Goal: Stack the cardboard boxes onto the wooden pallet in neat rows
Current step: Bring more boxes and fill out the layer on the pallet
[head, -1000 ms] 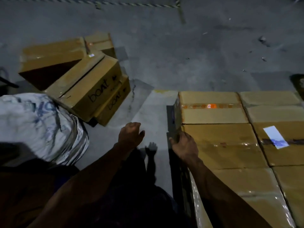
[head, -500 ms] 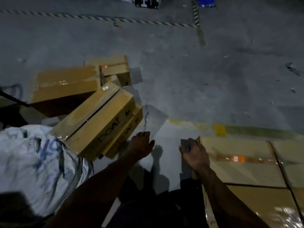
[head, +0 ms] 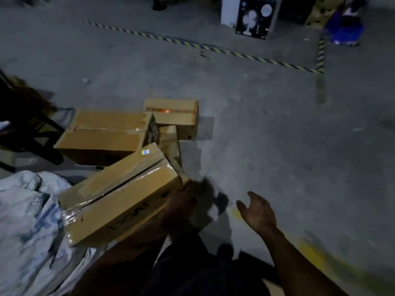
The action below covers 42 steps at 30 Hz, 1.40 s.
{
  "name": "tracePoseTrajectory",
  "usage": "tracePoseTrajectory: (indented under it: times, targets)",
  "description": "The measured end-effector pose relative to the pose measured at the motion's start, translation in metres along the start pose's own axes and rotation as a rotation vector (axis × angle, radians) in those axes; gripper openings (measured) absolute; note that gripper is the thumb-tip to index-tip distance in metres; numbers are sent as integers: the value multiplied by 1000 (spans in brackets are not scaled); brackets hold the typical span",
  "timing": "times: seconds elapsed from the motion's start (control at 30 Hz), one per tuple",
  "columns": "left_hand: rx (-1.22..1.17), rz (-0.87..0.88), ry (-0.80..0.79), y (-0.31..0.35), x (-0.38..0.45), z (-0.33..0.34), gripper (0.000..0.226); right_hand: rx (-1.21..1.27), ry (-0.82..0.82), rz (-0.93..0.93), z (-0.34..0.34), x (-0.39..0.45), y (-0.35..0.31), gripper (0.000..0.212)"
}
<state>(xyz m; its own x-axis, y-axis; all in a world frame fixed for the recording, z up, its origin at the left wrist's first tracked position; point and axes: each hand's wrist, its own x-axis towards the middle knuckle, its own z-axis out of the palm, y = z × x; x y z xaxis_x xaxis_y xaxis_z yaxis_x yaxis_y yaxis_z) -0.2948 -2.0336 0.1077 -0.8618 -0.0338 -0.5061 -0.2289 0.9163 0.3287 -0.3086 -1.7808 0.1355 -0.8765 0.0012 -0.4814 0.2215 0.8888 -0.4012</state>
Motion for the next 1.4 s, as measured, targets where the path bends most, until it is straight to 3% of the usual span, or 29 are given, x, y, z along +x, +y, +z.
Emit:
tracePoseTrajectory:
  times: [0.2, 0.33, 0.47, 0.6, 0.8, 1.0, 1.2, 1.4]
  targets:
    - [-193, -178, 19, 30, 63, -57, 46, -97, -80, -168, -77, 108, -48, 68]
    - [-273, -228, 142, 30, 124, -71, 54, -130, -124, -248, -101, 192, -83, 69]
    - [-343, -309, 168, 17, 203, -85, 43, -205, -169, -396, -117, 275, -130, 60]
    - [-426, -435, 198, 4, 262, -105, 64, -317, -284, -529, -130, 343, -179, 57]
    - [-517, -600, 318, 5, 283, -163, 56, -383, -415, -675, -151, 419, -264, 61]
    - [-645, -837, 470, 6, 301, -171, 50, -495, -594, -809, -129, 489, -339, 66]
    - [-788, -1075, 606, 19, 328, -160, 78, -705, -721, -1054, -118, 524, -402, 64]
    - [-925, -1357, 631, 45, 336, -162, 54, -870, -826, -1309, -108, 537, -443, 59]
